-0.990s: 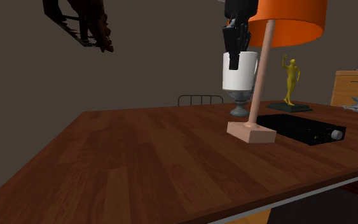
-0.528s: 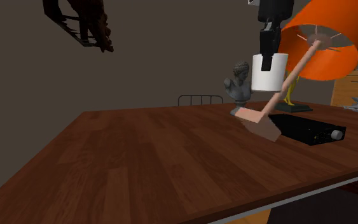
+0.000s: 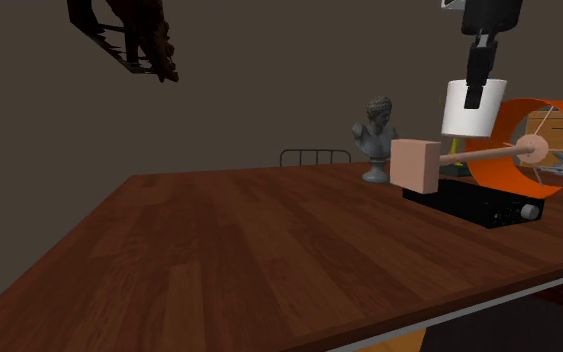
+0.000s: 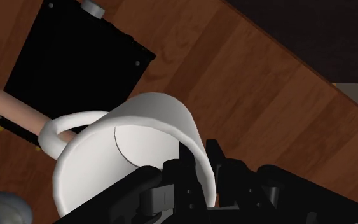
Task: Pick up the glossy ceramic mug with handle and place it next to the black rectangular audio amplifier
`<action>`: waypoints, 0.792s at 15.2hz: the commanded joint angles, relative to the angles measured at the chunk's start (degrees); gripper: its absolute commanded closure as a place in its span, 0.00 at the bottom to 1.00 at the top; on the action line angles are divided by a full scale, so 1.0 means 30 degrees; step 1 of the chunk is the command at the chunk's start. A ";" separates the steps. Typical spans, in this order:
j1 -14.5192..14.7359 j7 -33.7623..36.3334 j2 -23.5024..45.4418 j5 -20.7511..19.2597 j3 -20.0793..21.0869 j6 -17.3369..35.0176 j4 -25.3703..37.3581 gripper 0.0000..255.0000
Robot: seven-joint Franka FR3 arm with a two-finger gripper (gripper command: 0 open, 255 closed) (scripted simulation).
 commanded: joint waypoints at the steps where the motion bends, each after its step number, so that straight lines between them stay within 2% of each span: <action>1: -0.0504 -0.0941 -0.0353 -0.0747 -0.0856 -0.0057 -0.0174 1.00; 7: -0.1765 -0.3795 -0.0675 -0.2711 -0.3495 -0.0498 0.0480 1.00; 12: -0.2424 -0.6164 -0.0252 -0.4176 -0.5784 -0.0585 0.1628 1.00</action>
